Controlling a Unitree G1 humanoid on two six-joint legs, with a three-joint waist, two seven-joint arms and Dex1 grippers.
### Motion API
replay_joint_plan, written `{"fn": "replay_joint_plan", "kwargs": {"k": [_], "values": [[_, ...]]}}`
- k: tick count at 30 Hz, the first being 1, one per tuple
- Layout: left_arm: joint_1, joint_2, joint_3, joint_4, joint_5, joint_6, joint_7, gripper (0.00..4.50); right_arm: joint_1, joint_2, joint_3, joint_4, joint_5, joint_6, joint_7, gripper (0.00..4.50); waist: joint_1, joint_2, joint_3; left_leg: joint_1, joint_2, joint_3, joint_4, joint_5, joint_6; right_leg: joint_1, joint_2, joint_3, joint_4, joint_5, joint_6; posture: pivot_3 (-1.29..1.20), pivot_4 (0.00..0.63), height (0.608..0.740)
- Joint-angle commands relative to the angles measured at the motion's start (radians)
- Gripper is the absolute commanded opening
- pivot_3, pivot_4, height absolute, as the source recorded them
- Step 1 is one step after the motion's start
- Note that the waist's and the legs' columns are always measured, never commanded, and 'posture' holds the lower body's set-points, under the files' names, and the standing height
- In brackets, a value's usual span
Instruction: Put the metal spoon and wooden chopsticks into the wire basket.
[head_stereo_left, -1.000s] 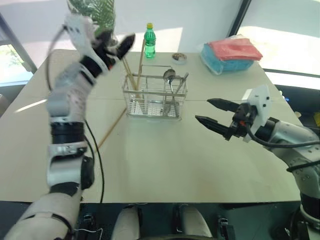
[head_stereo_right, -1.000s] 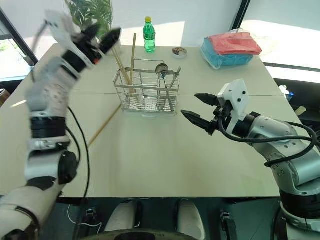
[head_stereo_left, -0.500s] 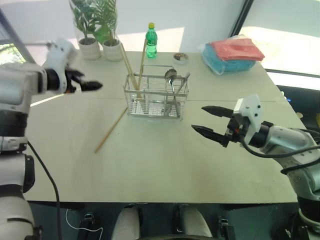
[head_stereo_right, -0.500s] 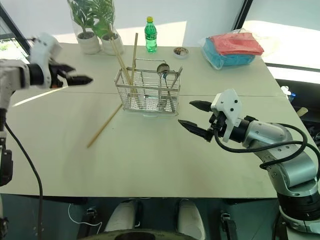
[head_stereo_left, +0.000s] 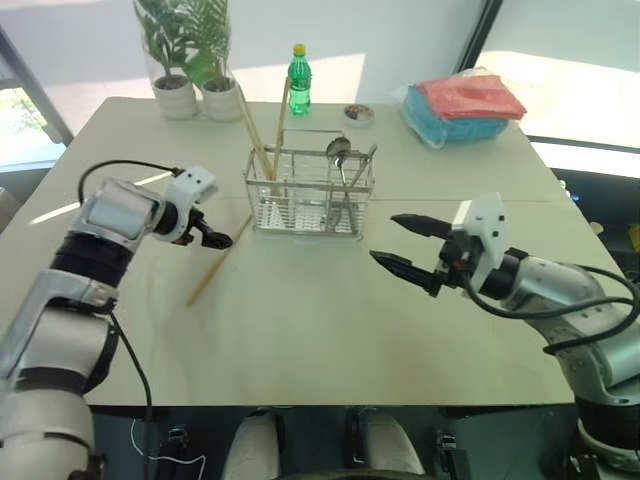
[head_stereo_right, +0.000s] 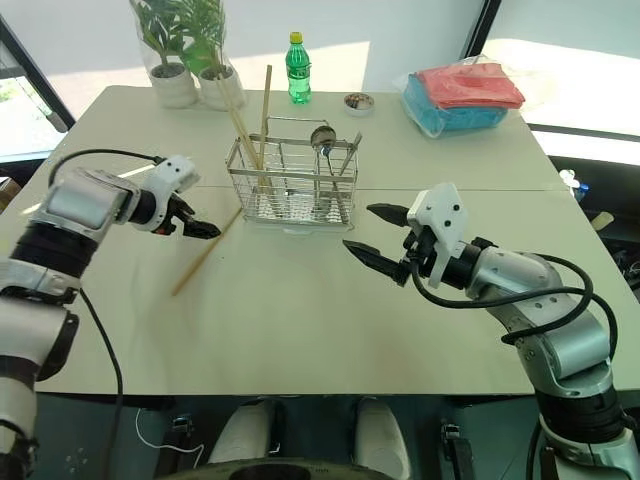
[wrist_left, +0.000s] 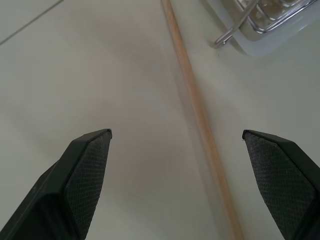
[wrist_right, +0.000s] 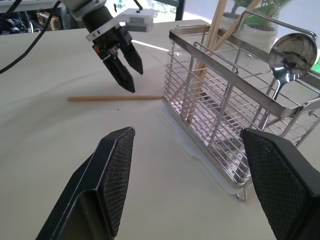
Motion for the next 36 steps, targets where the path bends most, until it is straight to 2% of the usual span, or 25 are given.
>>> {"fn": "replay_joint_plan", "kwargs": {"k": [1,7,15,17,19,24,25,36], "values": [[-0.074,-0.053,0.003,0.061,0.038,-0.044,-0.018,4.43,-0.007,0.006,-0.018,-0.047,0.023,0.005,-0.013,3.52,0.003,0.0,0.0,0.0,0.0,0.0,0.0,0.0,0.0,0.0,0.0,0.0,0.0,0.0,0.0,0.0,0.15,0.723],[-0.103,-0.132,-0.006,0.175,0.103,-0.131,-0.021,4.43,-0.012,-0.007,-0.034,-0.052,0.034,0.025,-0.009,3.52,-0.002,0.0,0.0,-0.001,0.0,0.0,0.001,0.0,0.0,0.0,0.0,0.0,0.0,0.0,0.0,0.0,0.15,0.723],[-0.109,-0.191,-0.009,0.329,0.186,-0.202,-0.009,4.43,-0.018,-0.025,-0.072,-0.055,0.049,0.045,-0.023,3.52,0.002,0.0,-0.001,0.0,0.0,0.0,0.001,0.0,0.0,0.001,-0.001,0.0,0.0,0.0,0.0,0.0,0.15,0.723],[-0.11,-0.196,-0.008,0.34,0.195,-0.2,-0.023,3.9,-0.015,-0.026,-0.08,-0.059,0.052,0.048,-0.03,3.52,0.0,0.0,-0.001,0.0,0.0,0.0,0.001,0.0,0.0,0.001,-0.001,0.0,0.0,0.0,0.0,0.0,0.15,0.723],[-0.11,-0.199,-0.005,0.344,0.2,-0.193,-0.035,3.13,-0.016,-0.023,-0.086,-0.06,0.057,0.052,-0.039,3.52,0.0,0.0,-0.001,0.001,0.0,0.0,0.001,0.0,0.0,0.001,-0.001,0.0,0.0,0.0,0.0,0.0,0.15,0.723],[-0.104,-0.202,0.003,0.348,0.224,-0.188,-0.039,0.67,-0.019,-0.022,-0.09,-0.058,0.061,0.057,-0.047,3.52,0.0,0.0,-0.001,0.001,0.0,0.0,0.001,0.0,0.0,0.001,-0.001,0.0,0.0,0.0,0.0,0.0,0.15,0.723],[-0.105,-0.201,0.003,0.351,0.229,-0.183,-0.037,0.04,-0.02,-0.022,-0.09,-0.055,0.061,0.056,-0.046,3.52,0.0,0.0,-0.001,0.001,0.0,0.0,0.001,0.0,0.0,0.001,-0.001,0.0,0.0,0.0,0.0,0.0,0.15,0.723],[-0.079,-0.153,0.042,0.358,0.263,-0.107,0.004,0.02,-0.051,-0.013,-0.07,-0.013,0.047,0.044,-0.038,3.52,-0.01,0.002,-0.002,0.002,0.0,0.0,0.0,0.0,0.0,0.001,0.0,0.0,0.001,0.0,0.0,0.0,0.15,0.723]]}}
